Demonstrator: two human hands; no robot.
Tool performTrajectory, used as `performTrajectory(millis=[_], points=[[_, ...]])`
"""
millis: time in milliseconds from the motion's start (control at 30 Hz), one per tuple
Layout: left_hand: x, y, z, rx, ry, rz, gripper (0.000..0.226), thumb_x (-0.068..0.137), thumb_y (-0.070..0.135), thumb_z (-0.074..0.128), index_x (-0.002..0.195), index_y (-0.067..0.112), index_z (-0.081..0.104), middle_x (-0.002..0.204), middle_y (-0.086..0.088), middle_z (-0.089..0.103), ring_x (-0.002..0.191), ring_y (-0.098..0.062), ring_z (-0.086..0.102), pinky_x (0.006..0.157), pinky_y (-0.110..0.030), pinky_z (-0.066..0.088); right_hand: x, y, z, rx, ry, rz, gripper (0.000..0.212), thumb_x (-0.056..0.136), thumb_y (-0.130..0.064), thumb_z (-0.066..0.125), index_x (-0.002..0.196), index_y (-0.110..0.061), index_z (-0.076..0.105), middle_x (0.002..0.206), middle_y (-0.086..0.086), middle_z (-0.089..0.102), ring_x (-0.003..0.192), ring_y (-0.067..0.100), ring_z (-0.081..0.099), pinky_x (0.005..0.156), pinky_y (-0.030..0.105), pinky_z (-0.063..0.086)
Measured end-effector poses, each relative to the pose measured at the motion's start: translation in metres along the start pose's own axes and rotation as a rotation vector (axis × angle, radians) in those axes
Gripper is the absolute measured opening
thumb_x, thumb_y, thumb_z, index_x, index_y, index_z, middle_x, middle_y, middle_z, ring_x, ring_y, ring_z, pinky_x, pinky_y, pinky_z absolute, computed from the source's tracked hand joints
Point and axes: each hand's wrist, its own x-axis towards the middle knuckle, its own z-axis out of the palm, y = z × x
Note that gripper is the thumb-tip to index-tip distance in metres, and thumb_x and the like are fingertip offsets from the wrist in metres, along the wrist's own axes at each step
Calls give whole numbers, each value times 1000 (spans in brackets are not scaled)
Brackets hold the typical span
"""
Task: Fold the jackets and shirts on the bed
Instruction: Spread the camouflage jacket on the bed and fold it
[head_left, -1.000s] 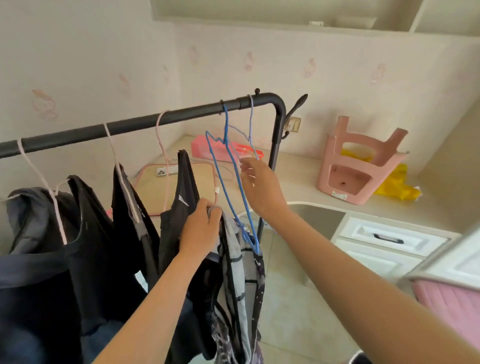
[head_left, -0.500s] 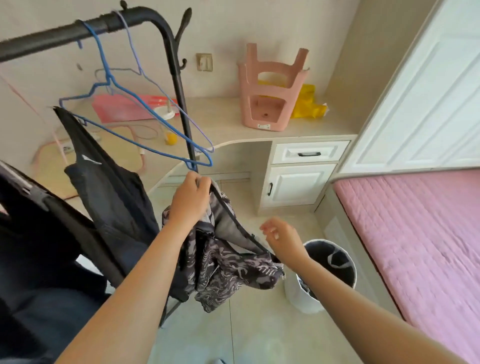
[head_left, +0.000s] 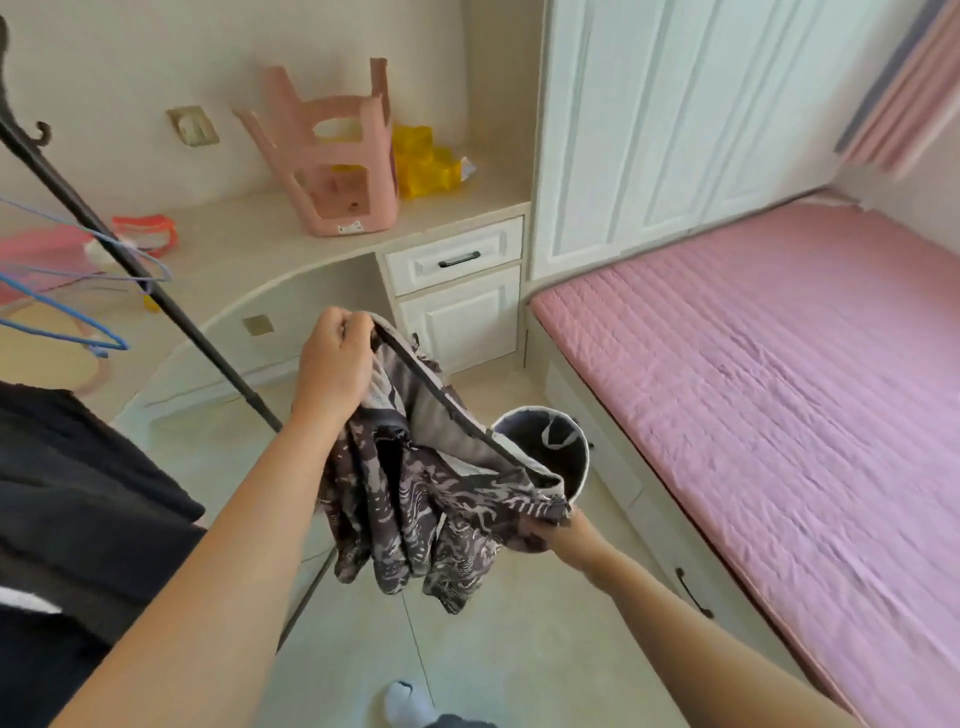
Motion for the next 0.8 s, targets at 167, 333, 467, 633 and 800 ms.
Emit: performTrajectory(millis=[167, 333, 467, 633, 800], points=[[-23, 34, 54, -121, -143, 54, 21, 99, 26, 36, 84, 14, 45, 73, 1, 43, 68, -15, 43, 62, -31, 33, -39, 14, -115, 180, 394, -85, 14, 99, -17, 51, 101, -12, 63, 104, 10, 68, 88, 18, 64, 76, 28, 53], [-42, 76, 125, -216, -612, -21, 7, 94, 32, 54, 94, 36, 60, 100, -8, 65, 94, -25, 65, 88, -41, 50, -94, 37, -229, 165, 693, -234, 21, 102, -15, 46, 117, -16, 59, 105, 1, 64, 94, 19, 61, 81, 28, 53], [-61, 111, 193, -189, -1079, 70, 59, 79, 24, 77, 130, 40, 51, 125, -4, 61, 106, -19, 66, 89, -36, 55, -143, 74, -295, 164, 869, -183, 24, 100, -12, 48, 119, -11, 63, 104, 5, 67, 98, 28, 63, 85, 40, 54], [-74, 149, 287, 134, -1334, 430, 110, 52, -1, 88, 135, 53, 41, 133, 18, 54, 121, 0, 53, 109, -32, 39, -210, 106, -344, 71, 1029, -133, 31, 100, -13, 47, 129, -20, 56, 110, 0, 62, 79, 2, 57, 63, 9, 50], [-95, 207, 379, 232, -1482, 676, 113, 59, 0, 83, 140, 58, 29, 136, 14, 51, 120, -10, 54, 95, -32, 50, -263, 140, -374, 74, 1113, 74, 45, 101, -11, 46, 144, -22, 40, 129, -8, 49, 117, 15, 52, 85, 13, 43]])
